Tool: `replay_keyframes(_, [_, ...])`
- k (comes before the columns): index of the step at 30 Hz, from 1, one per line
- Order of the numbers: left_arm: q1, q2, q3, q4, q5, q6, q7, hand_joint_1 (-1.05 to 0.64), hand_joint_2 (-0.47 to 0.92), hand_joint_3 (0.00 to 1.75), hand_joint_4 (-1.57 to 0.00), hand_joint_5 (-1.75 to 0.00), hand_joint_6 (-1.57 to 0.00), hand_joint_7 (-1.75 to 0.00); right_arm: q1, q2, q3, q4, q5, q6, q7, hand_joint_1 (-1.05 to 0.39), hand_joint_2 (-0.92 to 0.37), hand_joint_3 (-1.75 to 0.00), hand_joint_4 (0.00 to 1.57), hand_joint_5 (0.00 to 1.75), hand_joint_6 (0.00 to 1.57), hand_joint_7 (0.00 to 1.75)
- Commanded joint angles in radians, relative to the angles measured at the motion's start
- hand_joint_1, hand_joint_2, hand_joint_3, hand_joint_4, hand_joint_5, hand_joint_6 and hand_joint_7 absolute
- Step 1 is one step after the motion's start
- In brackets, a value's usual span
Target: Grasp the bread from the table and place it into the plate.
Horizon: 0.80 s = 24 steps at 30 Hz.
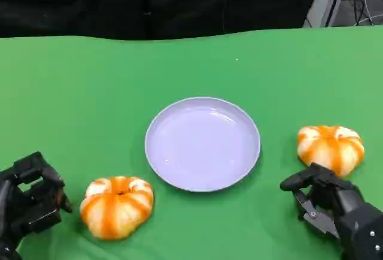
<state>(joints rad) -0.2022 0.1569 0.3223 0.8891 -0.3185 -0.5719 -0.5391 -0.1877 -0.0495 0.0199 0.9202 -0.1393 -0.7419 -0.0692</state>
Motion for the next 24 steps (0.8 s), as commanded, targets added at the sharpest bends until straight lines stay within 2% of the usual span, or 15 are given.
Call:
replay_keyframes(1, [0.002, 0.01, 0.006, 0.008, -0.004, -0.006, -0.002, 0.07, 0.57, 1.18, -0.98, -1.6, -0.96, -1.36, 0.016, -0.015, -0.003, 0.013, 0.001, 0.03, 0.002, -0.3, -0.92, -0.41, 0.66, 1.75, 0.77, 1.1])
replay_keyframes(13, [0.002, 0.011, 0.006, 0.009, -0.006, -0.008, -0.007, 0.08, 0.6, 1.14, -0.99, -1.56, -0.96, -1.36, 0.014, -0.017, -0.003, 0.016, -0.001, 0.027, 0.001, -0.3, -0.92, -0.41, 0.67, 1.75, 0.78, 1.1])
replay_keyframes(16, [0.007, 0.011, 0.003, -0.011, -0.037, 0.013, -0.084, 0.09, 0.64, 1.11, -0.96, -1.53, -0.93, -1.32, 0.014, -0.017, -0.002, 0.017, -0.002, 0.029, 0.001, -0.31, -0.92, -0.41, 0.66, 1.75, 0.78, 1.1])
replay_keyframes(19, [0.016, 0.002, 0.004, -0.048, -0.09, 0.046, -0.179, 0.12, 0.72, 1.0, -0.87, -1.46, -0.9, -1.16, 0.014, -0.016, -0.003, 0.017, -0.001, 0.03, 0.0, -0.31, -0.92, -0.41, 0.66, 1.75, 0.78, 1.1])
replay_keyframes(21, [0.027, -0.009, 0.004, -0.082, -0.113, 0.066, -0.209, 0.1, 0.67, 0.88, -0.81, -1.19, -0.92, -0.76, 0.016, -0.015, -0.004, 0.016, 0.001, 0.031, 0.002, -0.31, -0.92, -0.41, 0.65, 1.75, 0.77, 1.09])
replay_keyframes(24, [0.044, -0.02, 0.004, -0.132, -0.143, 0.107, -0.238, 0.08, 0.65, 0.8, -0.77, -0.96, -0.96, -0.42, 0.016, -0.018, 0.0, 0.013, -0.008, 0.033, -0.005, -0.31, -0.92, -0.41, 0.65, 1.75, 0.77, 1.09])
